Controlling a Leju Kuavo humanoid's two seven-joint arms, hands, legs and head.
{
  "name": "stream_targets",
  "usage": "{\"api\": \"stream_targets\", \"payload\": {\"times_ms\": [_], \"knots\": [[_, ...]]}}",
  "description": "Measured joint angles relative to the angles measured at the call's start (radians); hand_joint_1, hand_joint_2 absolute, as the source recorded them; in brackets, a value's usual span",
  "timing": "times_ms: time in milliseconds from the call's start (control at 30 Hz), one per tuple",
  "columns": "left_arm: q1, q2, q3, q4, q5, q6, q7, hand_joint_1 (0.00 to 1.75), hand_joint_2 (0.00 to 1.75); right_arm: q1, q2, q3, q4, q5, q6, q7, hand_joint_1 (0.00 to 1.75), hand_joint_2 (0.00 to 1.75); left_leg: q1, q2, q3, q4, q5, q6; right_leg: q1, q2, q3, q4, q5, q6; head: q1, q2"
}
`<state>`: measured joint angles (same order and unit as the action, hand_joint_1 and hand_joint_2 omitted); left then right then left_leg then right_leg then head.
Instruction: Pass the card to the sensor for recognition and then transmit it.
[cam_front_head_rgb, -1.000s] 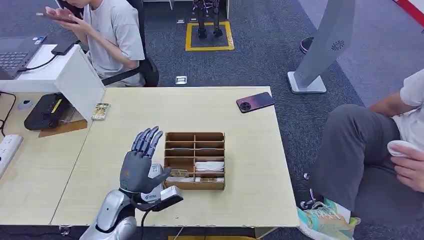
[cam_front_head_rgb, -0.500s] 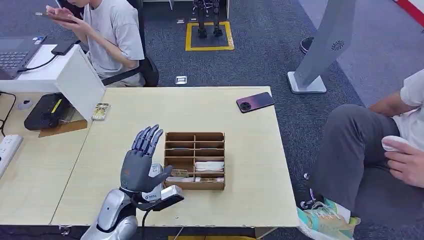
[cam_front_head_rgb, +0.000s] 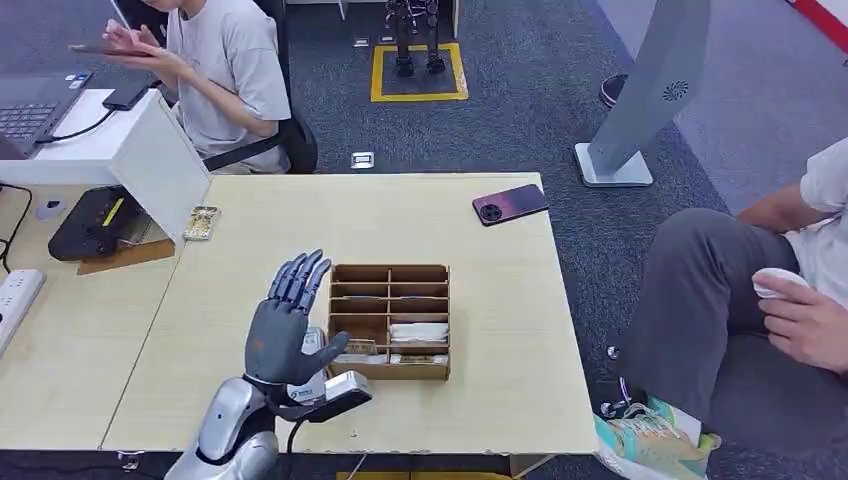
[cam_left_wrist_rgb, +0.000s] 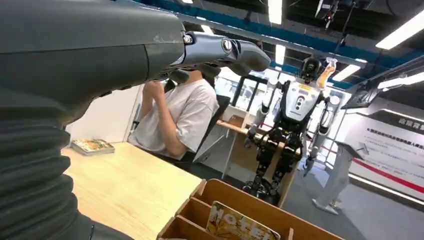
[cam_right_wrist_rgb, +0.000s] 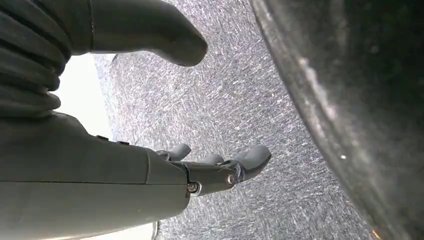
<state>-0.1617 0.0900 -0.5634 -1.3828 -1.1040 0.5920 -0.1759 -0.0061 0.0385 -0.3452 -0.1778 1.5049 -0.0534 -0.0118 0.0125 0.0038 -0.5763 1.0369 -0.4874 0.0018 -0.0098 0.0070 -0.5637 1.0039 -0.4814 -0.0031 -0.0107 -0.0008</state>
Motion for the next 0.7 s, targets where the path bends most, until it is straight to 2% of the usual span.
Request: {"api": "stream_targets", "payload": {"times_ms": [700], "knots": [[-0.030, -0.023, -0.009, 0.035, 0.002, -0.018, 0.000, 0.00, 1.75, -0.001, 0.000, 0.000, 0.000, 0.004, 0.001, 0.000, 0.00, 1.75, 0.000, 0.000, 0.000, 0.000, 0.000, 0.000, 0.000, 0.000, 0.000, 0.000, 0.000, 0.000, 0.000, 0.000]]}}
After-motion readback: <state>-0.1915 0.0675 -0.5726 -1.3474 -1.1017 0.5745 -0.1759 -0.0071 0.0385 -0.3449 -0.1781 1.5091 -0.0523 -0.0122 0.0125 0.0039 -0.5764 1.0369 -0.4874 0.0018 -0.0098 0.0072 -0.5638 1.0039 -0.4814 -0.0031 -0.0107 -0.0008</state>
